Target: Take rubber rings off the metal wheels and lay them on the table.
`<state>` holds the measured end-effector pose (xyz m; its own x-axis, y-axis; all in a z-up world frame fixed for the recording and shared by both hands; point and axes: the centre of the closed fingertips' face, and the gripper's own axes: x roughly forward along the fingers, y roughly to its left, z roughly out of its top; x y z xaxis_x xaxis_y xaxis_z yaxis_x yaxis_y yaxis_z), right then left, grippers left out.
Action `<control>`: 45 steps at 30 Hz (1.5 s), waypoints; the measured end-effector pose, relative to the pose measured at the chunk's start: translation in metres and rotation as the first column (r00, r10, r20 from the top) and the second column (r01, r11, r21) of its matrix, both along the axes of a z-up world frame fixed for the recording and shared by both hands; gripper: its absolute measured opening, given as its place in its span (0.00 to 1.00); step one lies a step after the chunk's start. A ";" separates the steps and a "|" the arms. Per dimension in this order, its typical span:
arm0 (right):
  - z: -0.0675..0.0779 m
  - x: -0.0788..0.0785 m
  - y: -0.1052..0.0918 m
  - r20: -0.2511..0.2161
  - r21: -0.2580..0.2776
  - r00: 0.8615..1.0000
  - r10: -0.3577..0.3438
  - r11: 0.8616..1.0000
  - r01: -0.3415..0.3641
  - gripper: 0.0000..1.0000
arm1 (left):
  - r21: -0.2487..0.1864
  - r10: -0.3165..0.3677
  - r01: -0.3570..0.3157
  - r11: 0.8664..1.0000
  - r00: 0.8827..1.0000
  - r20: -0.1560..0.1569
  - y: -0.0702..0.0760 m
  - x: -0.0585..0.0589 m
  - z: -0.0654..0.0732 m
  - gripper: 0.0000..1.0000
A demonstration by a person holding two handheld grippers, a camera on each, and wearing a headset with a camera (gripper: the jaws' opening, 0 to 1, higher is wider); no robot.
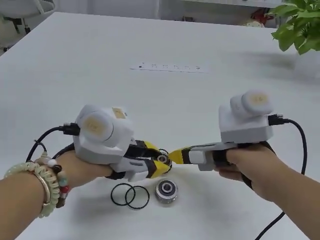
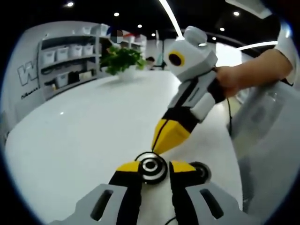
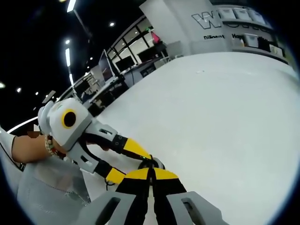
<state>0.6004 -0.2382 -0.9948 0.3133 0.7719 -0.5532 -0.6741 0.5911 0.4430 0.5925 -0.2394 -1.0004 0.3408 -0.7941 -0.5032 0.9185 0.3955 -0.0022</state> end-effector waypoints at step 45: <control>0.064 0.010 0.002 0.095 0.160 0.993 -0.063 0.986 0.047 0.00 | 0.012 0.122 -0.127 0.992 0.975 0.188 0.127 -0.047 0.126 0.64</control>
<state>0.6104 -0.2362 -0.9309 0.4049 0.8269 -0.3902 -0.6882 0.5566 0.4654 0.5458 -0.1123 -0.8742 0.5257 -0.7280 -0.4400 0.8454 0.5045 0.1753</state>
